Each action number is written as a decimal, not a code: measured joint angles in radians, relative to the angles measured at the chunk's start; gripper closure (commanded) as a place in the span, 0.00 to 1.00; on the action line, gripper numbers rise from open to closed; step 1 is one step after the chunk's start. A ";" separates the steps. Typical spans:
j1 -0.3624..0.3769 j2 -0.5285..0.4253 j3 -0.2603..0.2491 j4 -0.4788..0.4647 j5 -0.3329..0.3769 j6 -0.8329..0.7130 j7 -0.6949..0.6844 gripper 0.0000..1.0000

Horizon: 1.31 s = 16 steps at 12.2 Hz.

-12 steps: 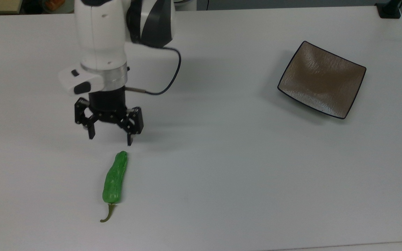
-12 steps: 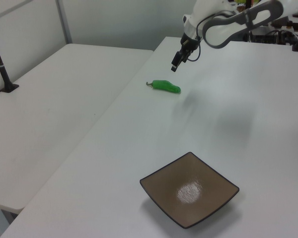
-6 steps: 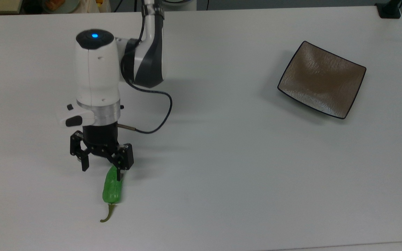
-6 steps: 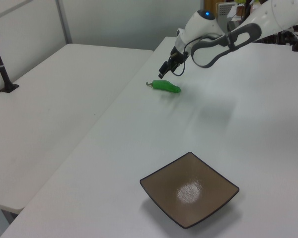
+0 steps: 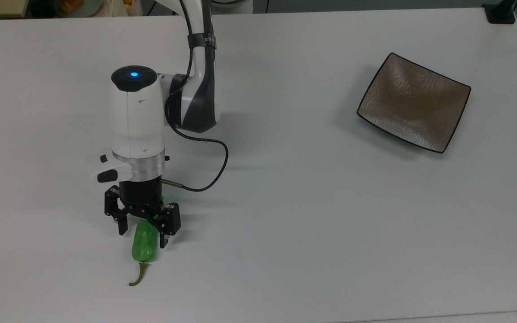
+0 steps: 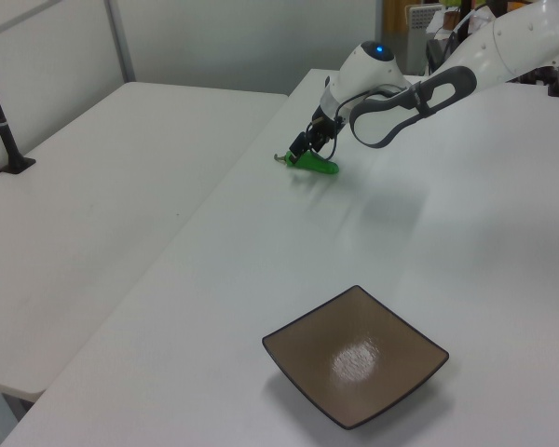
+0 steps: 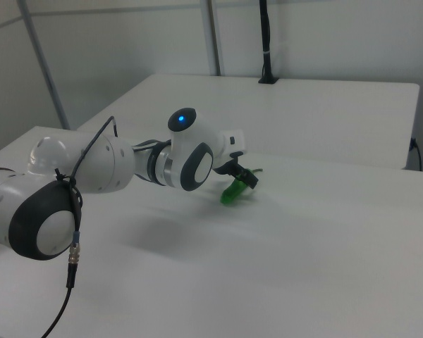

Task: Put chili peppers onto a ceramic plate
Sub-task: 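Close the gripper around the green chili pepper's body, then lift the chili pepper and carry it over the brown square plate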

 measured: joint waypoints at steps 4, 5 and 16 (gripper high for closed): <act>0.009 0.004 0.003 0.001 0.000 0.000 0.010 0.93; 0.009 0.004 0.003 0.002 0.000 0.000 0.012 0.93; 0.012 -0.233 0.121 0.033 0.000 -0.609 0.021 0.95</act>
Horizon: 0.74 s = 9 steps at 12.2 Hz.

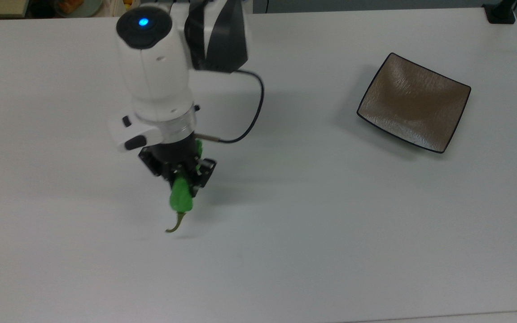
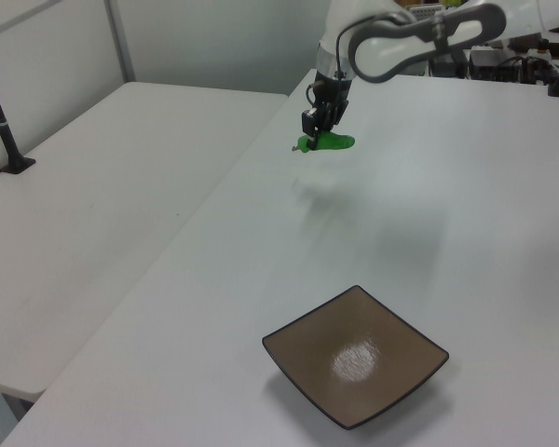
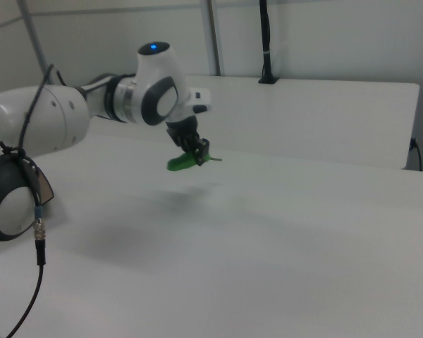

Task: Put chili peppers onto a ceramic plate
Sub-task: 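Lift the chili pepper and carry it over the brown square plate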

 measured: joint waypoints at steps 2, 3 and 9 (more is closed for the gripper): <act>0.009 -0.053 0.039 -0.025 0.000 -0.062 0.017 0.95; 0.023 -0.085 0.052 -0.054 0.000 -0.075 0.039 0.95; 0.126 -0.203 0.105 -0.182 0.023 -0.077 0.159 0.94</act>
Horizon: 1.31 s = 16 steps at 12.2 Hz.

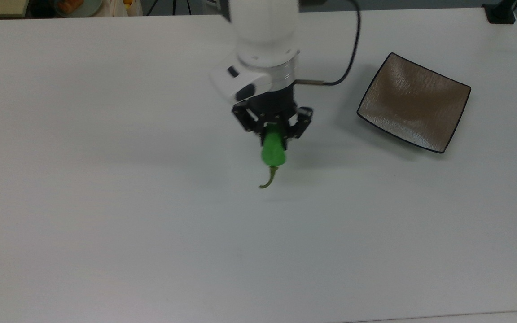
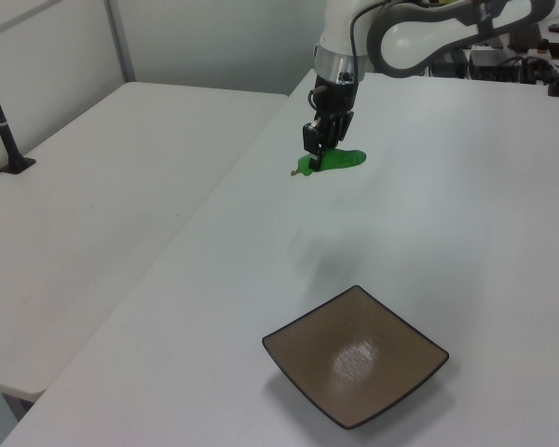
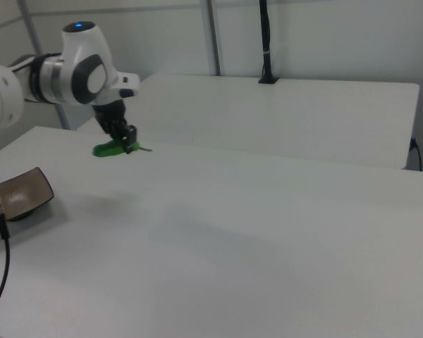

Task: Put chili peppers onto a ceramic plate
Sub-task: 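Lift the chili pepper and carry it over the brown square plate, then lower the chili pepper onto the plate and open the gripper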

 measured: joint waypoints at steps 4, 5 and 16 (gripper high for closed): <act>0.054 -0.072 0.061 -0.073 0.063 0.000 0.055 0.94; 0.073 -0.076 0.080 -0.084 0.063 0.000 0.080 0.94; 0.227 -0.038 0.185 -0.151 0.061 0.101 0.158 0.17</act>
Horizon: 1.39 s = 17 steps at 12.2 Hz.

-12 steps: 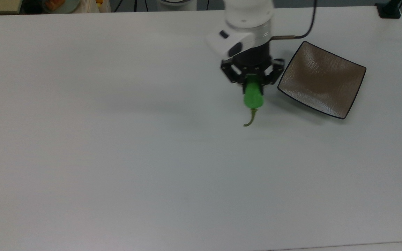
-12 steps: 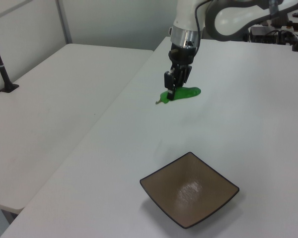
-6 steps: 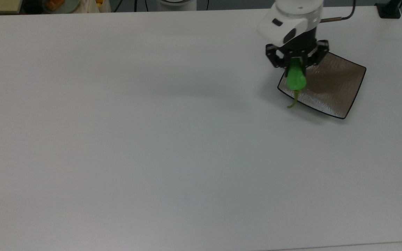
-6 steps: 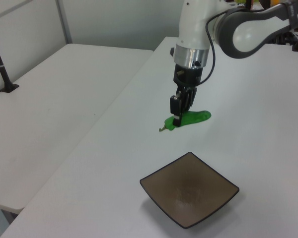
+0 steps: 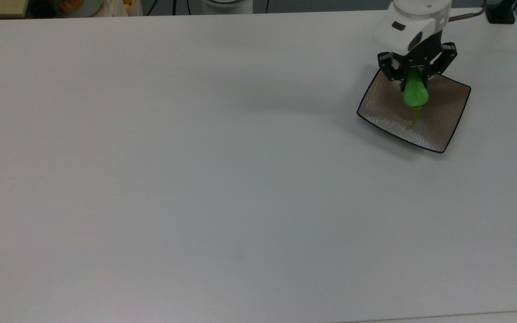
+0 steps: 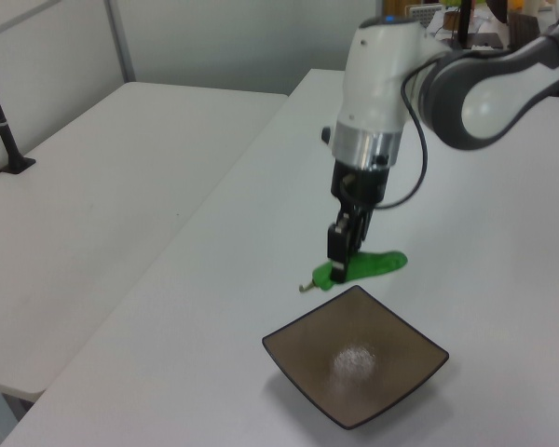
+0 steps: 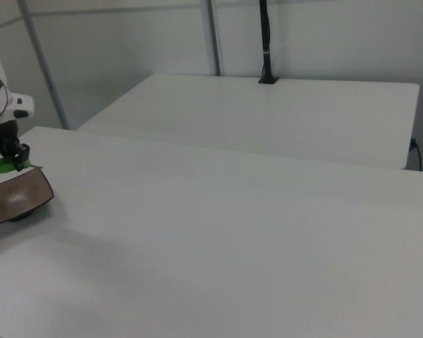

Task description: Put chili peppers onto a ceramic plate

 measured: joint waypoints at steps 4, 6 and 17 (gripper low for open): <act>0.031 0.022 0.000 -0.007 -0.018 0.004 0.004 0.00; 0.028 0.021 0.000 -0.006 -0.024 0.004 0.004 0.00; -0.065 -0.171 -0.075 -0.013 -0.130 -0.512 -0.390 0.00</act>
